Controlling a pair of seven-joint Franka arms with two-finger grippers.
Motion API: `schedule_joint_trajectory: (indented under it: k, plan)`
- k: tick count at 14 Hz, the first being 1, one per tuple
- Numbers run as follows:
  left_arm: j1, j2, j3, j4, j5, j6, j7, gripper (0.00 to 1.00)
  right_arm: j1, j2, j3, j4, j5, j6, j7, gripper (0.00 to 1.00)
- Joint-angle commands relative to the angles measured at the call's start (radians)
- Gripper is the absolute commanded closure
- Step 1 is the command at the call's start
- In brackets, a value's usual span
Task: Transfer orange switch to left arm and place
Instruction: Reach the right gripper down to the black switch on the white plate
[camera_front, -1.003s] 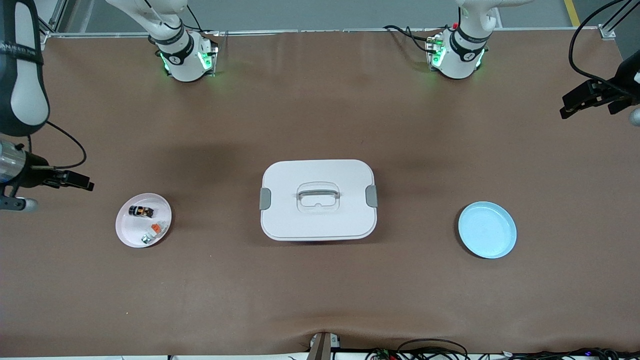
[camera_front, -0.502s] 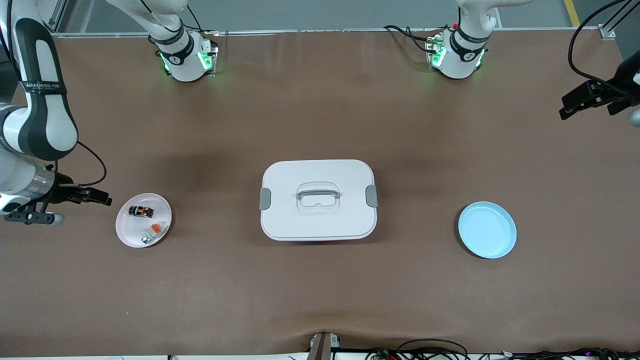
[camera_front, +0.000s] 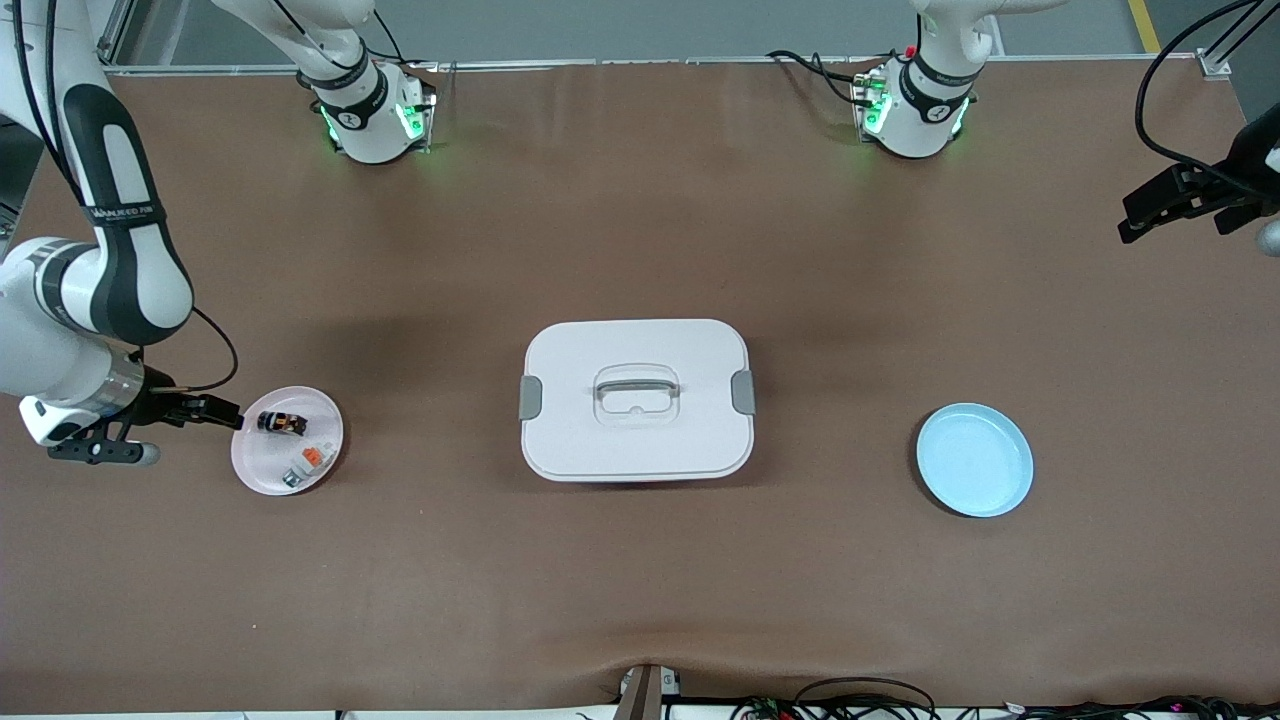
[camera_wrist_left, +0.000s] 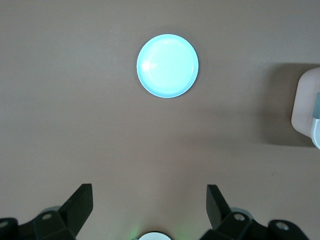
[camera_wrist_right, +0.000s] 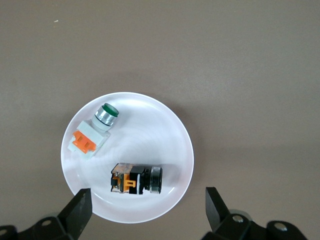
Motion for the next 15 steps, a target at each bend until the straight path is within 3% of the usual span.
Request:
schedule_joint_trajectory:
  k: [1, 5, 15]
  plan:
    - [-0.002, 0.005, -0.002, -0.003, -0.013, 0.015, 0.010, 0.00, -0.009, -0.012, 0.014, -0.067, 0.018, 0.082, -0.019, 0.00]
    - [-0.002, 0.006, -0.002, -0.004, -0.013, 0.015, 0.010, 0.00, 0.000, 0.003, 0.020, -0.131, 0.020, 0.192, -0.018, 0.00]
    - [-0.003, 0.003, -0.004, -0.012, -0.013, 0.013, 0.010, 0.00, 0.006, 0.084, 0.023, -0.124, 0.107, 0.194, -0.018, 0.00]
